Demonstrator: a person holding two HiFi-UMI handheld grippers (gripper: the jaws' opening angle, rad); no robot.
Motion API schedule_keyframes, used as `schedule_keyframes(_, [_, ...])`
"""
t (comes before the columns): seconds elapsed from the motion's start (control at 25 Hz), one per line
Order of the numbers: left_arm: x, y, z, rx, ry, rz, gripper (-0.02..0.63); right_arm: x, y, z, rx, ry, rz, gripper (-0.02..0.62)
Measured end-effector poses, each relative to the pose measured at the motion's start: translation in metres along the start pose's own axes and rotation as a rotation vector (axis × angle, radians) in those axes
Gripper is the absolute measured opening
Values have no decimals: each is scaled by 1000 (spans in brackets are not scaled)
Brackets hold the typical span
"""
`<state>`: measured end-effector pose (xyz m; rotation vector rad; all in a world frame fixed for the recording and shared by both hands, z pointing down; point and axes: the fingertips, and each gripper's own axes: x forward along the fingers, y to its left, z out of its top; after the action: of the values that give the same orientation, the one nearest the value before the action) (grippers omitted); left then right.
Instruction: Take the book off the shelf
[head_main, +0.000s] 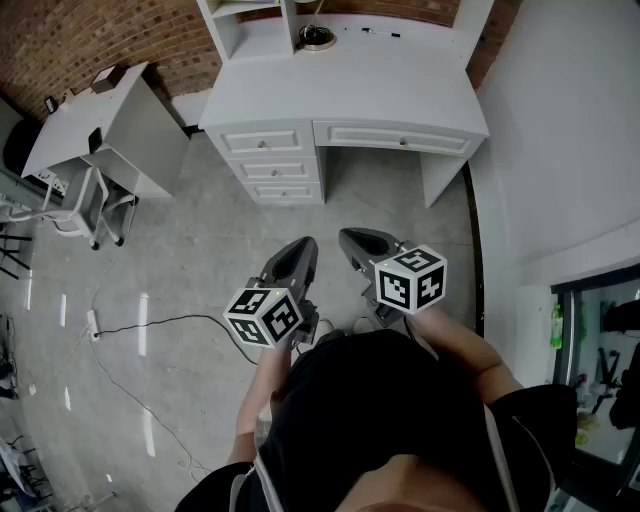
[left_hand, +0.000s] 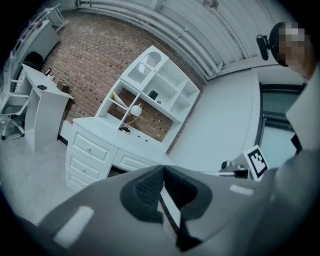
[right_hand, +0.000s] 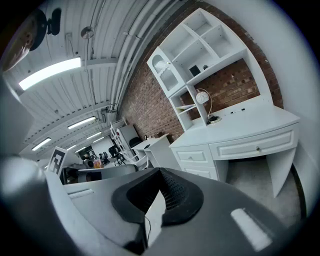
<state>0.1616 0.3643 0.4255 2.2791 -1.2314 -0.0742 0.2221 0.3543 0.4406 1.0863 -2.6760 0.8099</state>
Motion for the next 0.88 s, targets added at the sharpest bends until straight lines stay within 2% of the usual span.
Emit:
schedule_keyframes(0.4, [-1,2,4,-4,2,-2,6,1,1,0,4,7,-12,-6])
schedule_keyframes(0.56, [-2,4,3,-12,-4,-2,6,2,0,-1,45,-6,-5,-5])
schedule_keyframes(0.88, [-6,17,4,-8,5,-4,6,17,6,-7,47,25,-13,-5])
